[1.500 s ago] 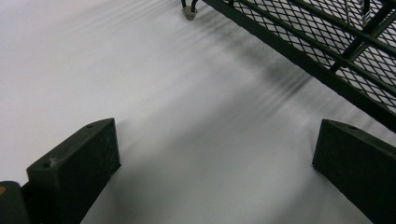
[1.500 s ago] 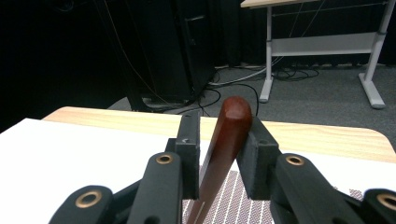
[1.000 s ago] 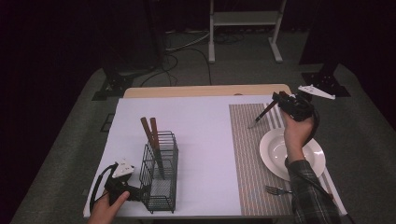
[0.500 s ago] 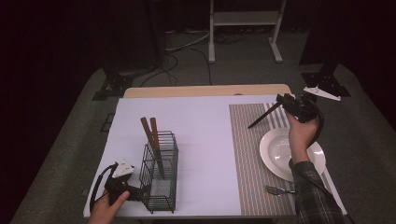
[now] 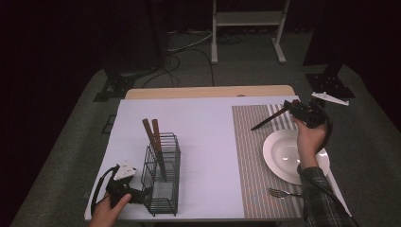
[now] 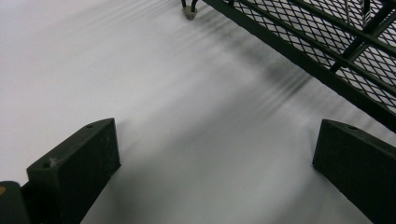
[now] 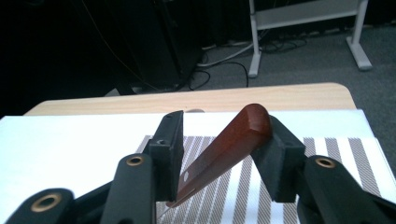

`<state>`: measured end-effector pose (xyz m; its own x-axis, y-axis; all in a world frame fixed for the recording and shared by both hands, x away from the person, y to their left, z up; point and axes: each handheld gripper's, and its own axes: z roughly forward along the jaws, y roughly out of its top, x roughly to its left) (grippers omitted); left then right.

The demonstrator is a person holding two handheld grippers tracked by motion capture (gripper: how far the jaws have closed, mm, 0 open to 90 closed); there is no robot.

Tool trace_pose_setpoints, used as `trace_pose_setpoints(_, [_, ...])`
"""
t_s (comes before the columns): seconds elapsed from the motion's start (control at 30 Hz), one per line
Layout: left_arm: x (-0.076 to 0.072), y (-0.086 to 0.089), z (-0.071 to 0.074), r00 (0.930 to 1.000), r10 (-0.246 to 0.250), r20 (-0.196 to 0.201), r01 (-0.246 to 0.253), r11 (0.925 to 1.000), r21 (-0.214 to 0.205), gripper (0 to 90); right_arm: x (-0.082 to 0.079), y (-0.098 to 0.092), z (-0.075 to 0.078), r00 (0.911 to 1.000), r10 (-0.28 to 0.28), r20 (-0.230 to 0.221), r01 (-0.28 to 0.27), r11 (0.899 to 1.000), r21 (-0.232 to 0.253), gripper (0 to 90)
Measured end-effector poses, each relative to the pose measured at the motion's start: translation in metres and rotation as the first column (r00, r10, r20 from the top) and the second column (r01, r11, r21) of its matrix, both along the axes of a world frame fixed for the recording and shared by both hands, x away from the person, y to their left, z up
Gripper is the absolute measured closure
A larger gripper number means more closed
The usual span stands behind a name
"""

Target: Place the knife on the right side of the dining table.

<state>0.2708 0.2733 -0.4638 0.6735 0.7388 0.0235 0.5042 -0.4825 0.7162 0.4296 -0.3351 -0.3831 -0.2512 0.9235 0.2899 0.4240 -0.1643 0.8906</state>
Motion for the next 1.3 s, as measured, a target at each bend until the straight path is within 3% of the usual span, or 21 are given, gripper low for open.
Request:
trace_pose_setpoints(0.53, [0.000, 0.000, 0.000, 1.0000, 0.000, 0.000, 0.000, 1.0000, 0.000, 0.0, -0.001, -0.016, -0.015, 0.9966, -0.029, -0.077, 0.030, 0.999, 0.016, 47.1])
trace_pose_setpoints(1.3, [0.000, 0.000, 0.000, 1.0000, 0.000, 0.000, 0.000, 1.0000, 0.001, 0.0, 0.001, -0.032, -0.033, 0.9795, -0.053, -0.194, 0.059, 0.998, 0.025, 41.0])
